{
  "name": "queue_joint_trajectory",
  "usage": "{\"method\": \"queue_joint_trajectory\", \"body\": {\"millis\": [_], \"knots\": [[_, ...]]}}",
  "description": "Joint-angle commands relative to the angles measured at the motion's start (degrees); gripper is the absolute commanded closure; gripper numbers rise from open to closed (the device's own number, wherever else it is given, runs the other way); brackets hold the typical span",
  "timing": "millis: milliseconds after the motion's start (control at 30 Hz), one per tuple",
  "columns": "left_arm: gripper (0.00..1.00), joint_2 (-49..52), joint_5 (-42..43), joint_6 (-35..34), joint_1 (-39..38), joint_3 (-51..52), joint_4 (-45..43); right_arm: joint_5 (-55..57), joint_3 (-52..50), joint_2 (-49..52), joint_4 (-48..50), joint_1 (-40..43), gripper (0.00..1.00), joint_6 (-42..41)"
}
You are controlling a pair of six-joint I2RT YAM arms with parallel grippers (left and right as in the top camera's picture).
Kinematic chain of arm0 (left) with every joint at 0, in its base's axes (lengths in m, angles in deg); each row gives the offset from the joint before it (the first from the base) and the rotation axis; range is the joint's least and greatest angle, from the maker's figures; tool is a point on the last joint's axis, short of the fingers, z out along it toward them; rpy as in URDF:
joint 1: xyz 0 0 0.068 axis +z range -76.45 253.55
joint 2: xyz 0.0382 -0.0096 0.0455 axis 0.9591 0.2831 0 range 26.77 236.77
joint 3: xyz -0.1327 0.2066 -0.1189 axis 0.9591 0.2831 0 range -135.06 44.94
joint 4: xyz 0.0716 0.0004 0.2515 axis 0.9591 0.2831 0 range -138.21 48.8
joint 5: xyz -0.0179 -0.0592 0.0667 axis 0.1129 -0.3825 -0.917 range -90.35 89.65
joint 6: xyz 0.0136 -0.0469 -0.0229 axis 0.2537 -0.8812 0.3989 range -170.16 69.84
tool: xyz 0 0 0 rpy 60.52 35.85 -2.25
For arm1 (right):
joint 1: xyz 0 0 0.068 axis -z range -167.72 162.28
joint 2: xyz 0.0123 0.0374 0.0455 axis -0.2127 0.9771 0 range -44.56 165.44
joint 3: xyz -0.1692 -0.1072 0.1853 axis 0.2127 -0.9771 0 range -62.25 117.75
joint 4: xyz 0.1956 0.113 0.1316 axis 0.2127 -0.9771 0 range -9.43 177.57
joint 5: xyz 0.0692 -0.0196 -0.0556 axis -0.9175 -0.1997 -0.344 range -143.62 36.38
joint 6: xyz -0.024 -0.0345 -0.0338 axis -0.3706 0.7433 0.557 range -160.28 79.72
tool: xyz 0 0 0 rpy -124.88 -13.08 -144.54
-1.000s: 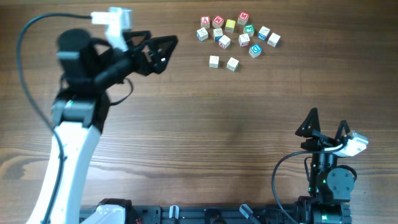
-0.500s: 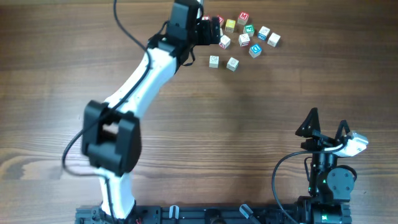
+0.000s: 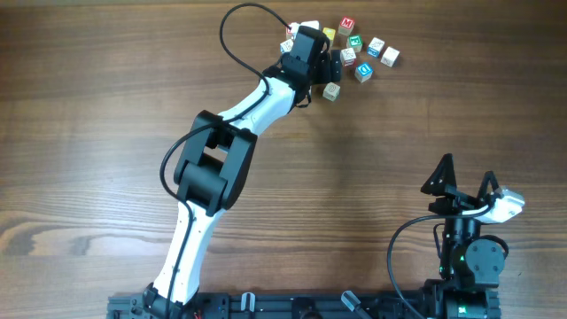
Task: Form a tower
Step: 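Reach the left gripper over the block cluster, then move the left gripper down toward the white '1' block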
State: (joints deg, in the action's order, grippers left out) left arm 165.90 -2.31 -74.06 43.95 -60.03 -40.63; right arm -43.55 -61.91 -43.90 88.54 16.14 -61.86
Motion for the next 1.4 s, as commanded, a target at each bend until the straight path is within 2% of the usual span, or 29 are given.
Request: {"method": "queue_joint_trajectory", "body": {"millis": [0,133,167,267,300,333,367,500,533,567,600,633,667,733,833,1000,1067,1100,1133,1167,1367], "knots": [[0.08,2.3,-2.0,1.5,0.5,-1.2,-1.9,-0.7,0.0,-0.4,0.3,0.3,0.00,0.5],[0.14,3.9,-1.8,0.9,0.4,-1.2,-4.9,-0.7,0.0,-0.4,0.3,0.3,0.00,0.5],[0.22,3.9,-1.8,0.9,0.4,-1.2,-5.1,-0.7,0.0,-0.4,0.3,0.3,0.00,0.5],[0.30,3.9,-1.8,0.9,0.4,-1.2,-6.4,-0.7,0.0,-0.4,0.3,0.3,0.00,0.5],[0.48,3.9,-1.8,0.9,0.4,-1.2,-6.6,-0.7,0.0,-0.4,0.3,0.3,0.00,0.5],[0.57,3.9,-1.8,0.9,0.4,-1.2,-6.8,-0.7,0.0,-0.4,0.3,0.3,0.00,0.5],[0.61,3.9,-1.8,0.9,0.4,-1.2,-7.1,-0.7,0.0,-0.4,0.3,0.3,0.00,0.5],[0.59,3.9,-1.8,0.9,0.4,-1.2,-7.4,-0.7,0.0,-0.4,0.3,0.3,0.00,0.5],[0.46,3.9,-1.8,0.9,0.4,-1.2,-7.6,-0.7,0.0,-0.4,0.3,0.3,0.00,0.5],[0.14,3.9,-1.8,0.9,0.4,-1.2,-8.6,-0.7,0.0,-0.4,0.3,0.3,0.00,0.5],[0.01,3.9,-1.8,0.9,0.4,-1.2,-10.1,-0.7,0.0,-0.4,0.3,0.3,0.00,0.5],[0.00,3.9,-1.8,0.9,0.4,-1.2,-10.9,-0.7,0.0,-0.4,0.3,0.3,0.00,0.5],[0.00,4.1,-1.8,0.9,0.4,-1.2,-11.6,-0.7,0.0,-0.4,0.3,0.3,0.00,0.5],[0.10,4.6,-1.8,0.9,0.6,-1.2,-12.2,-0.7,0.0,-0.4,0.3,0.3,0.00,0.5],[0.18,6.3,-1.7,0.9,0.6,-1.2,-13.2,-0.7,0.0,-0.4,0.3,0.3,0.00,0.5],[0.12,8.2,-1.3,0.9,0.6,-1.2,-13.2,-0.7,0.0,-0.4,0.3,0.3,0.00,0.5],[0.30,8.2,-1.3,0.9,0.6,-1.2,-13.5,-0.7,0.0,-0.4,0.3,0.3,0.00,0.5],[0.43,8.2,-1.3,-0.2,0.6,-1.2,-13.4,-0.7,0.0,-0.4,0.3,0.3,0.00,0.5],[0.51,8.1,-1.2,-0.8,0.6,-1.2,-13.4,-0.7,0.0,-0.4,0.3,0.3,0.00,0.5],[0.54,8.0,-1.1,-0.9,0.6,-1.2,-13.4,-0.7,0.0,-0.4,0.3,0.3,0.00,0.5],[0.58,1.6,-1.1,-0.8,0.6,-1.2,-11.5,-0.7,0.0,-0.4,0.3,0.3,0.00,0.5]]}}
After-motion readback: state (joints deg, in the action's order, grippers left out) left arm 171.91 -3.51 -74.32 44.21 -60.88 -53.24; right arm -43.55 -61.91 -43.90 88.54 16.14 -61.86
